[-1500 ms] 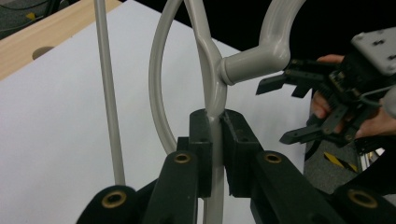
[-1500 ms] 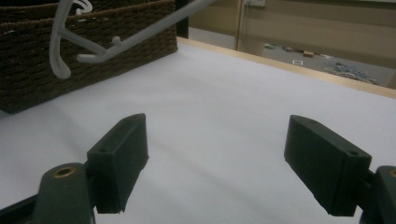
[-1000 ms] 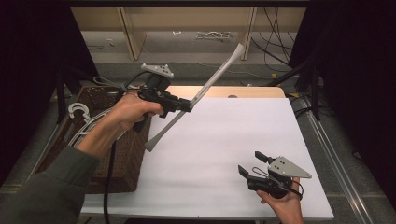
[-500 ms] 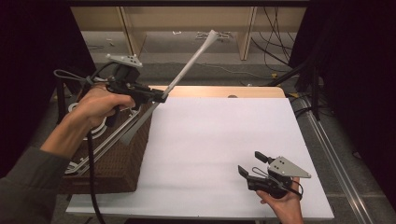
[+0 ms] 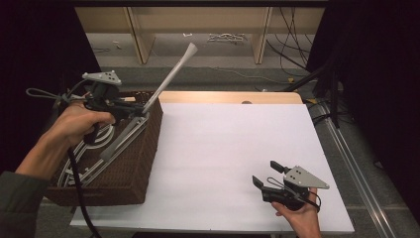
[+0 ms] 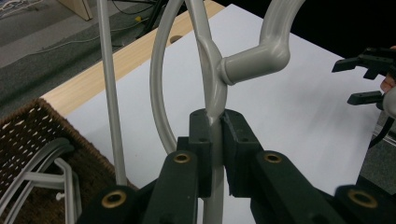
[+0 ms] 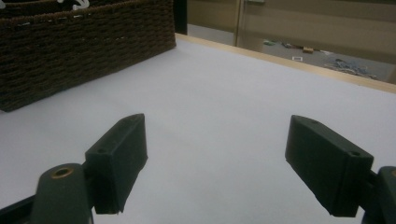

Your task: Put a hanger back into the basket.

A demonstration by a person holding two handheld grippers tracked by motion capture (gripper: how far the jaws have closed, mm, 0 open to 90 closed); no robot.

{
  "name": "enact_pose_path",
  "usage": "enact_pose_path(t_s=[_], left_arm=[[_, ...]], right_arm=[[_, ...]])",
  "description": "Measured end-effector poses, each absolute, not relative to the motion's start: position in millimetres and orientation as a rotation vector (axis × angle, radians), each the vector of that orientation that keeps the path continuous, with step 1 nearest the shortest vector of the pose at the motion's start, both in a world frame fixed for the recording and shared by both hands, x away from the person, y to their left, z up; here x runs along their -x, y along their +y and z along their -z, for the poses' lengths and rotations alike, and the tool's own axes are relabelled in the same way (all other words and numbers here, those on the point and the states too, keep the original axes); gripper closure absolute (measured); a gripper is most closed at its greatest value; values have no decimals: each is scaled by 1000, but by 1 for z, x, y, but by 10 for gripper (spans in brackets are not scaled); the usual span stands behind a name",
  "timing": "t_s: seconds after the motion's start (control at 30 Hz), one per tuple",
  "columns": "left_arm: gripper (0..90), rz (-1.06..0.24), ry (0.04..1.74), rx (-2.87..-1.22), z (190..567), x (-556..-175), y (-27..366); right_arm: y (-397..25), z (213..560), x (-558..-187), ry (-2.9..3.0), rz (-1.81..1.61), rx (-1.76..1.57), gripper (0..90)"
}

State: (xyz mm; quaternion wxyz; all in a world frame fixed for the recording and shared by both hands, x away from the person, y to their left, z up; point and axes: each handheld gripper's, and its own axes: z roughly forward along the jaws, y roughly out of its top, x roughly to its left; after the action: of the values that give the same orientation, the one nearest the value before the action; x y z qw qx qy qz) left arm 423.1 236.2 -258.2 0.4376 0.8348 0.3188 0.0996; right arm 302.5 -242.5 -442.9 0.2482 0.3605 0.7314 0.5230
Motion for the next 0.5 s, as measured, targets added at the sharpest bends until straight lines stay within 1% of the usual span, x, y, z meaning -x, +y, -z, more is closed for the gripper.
enact_pose_path(t_s=[0.5], left_arm=[[828, -252, 849, -2068, 292, -419, 276]], right_arm=[[-243, 443, -302, 1996, -1426, -992, 211]])
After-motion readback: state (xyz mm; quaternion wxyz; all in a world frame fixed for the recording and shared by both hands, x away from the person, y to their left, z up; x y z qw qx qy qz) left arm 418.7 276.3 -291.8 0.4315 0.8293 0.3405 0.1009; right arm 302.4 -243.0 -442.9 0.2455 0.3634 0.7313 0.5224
